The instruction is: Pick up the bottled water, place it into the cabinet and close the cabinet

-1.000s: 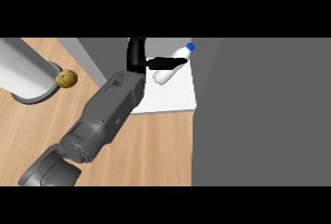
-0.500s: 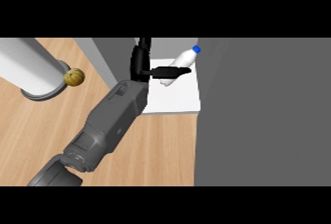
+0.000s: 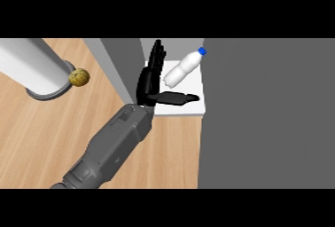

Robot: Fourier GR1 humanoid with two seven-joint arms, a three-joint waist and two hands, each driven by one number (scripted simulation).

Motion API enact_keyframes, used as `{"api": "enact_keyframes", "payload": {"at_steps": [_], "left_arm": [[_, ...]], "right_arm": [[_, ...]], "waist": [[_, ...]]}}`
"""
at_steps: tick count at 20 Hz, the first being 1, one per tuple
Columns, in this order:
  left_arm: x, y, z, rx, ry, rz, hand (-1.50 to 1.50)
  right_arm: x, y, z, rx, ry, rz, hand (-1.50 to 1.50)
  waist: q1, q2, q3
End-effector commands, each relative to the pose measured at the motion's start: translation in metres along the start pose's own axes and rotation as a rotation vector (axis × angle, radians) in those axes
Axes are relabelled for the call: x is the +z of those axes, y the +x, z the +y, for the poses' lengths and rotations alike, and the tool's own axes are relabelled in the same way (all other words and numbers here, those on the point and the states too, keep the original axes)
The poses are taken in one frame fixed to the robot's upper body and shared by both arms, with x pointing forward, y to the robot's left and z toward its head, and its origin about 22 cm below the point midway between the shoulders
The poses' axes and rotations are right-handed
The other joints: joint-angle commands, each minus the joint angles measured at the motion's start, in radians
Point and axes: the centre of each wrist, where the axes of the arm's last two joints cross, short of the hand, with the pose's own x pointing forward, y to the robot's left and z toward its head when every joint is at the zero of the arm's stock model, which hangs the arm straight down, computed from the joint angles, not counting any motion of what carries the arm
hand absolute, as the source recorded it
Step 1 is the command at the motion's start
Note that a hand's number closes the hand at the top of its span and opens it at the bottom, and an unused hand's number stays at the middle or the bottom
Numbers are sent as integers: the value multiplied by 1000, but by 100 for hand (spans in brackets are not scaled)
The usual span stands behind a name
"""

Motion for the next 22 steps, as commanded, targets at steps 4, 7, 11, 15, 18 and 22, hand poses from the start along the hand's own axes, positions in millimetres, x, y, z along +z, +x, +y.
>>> {"api": "enact_keyframes", "payload": {"at_steps": [4,7,11,15,18,22], "left_arm": [[46,6,-23,138,-84,-10,-150],[76,0,-13,167,-152,-32,-150],[88,22,2,199,-158,-43,-150],[110,30,12,215,-162,15,150],[130,38,21,228,-172,21,150],[149,56,59,198,-124,12,150]], "right_arm": [[4,36,0,51,20,-18,-150],[-3,40,8,79,-14,-40,-150],[5,35,7,93,77,-8,-150],[3,29,11,107,216,-4,-150],[3,40,8,168,327,87,150],[1,53,7,174,441,85,150]], "waist": [[2,0,1],[21,2,0],[13,0,0],[11,-4,0],[24,-3,-1],[25,-2,0]]}}
